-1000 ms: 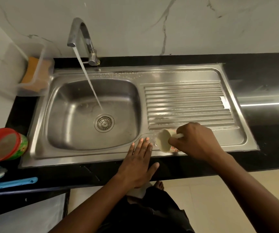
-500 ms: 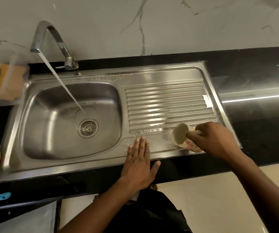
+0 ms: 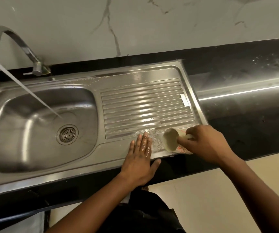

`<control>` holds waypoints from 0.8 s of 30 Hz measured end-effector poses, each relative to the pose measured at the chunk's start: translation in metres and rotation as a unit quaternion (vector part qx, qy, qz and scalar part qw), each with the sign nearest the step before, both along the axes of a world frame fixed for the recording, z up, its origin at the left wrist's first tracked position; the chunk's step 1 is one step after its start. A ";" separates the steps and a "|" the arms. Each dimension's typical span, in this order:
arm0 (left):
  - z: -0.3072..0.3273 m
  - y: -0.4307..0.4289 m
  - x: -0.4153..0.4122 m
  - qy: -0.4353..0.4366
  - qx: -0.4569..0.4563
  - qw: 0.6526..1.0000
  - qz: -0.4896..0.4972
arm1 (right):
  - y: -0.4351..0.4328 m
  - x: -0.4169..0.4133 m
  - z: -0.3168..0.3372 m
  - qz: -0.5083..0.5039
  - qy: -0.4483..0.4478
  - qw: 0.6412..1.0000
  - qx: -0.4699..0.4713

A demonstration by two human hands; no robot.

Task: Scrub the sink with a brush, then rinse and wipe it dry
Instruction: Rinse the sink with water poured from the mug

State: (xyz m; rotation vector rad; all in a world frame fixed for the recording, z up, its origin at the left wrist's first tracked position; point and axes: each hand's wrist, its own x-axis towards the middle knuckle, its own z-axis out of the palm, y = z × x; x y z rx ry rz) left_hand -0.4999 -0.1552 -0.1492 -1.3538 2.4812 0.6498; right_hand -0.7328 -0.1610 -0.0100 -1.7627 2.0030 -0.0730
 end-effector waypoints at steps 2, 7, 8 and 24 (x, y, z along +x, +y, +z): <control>0.001 0.004 -0.007 0.006 0.002 1.000 -0.006 | 0.005 -0.015 0.000 -0.035 -0.020 0.999 0.005; -0.003 0.002 -0.056 0.025 0.014 0.998 -0.048 | 0.013 -0.064 0.006 -0.092 -0.017 0.995 0.019; -0.004 0.001 -0.065 0.028 0.016 0.998 -0.056 | 0.013 -0.070 0.007 -0.093 -0.006 0.995 0.019; -0.007 -0.013 -0.140 0.045 -0.004 0.997 -0.060 | 0.006 -0.106 0.004 -0.107 0.019 0.994 0.021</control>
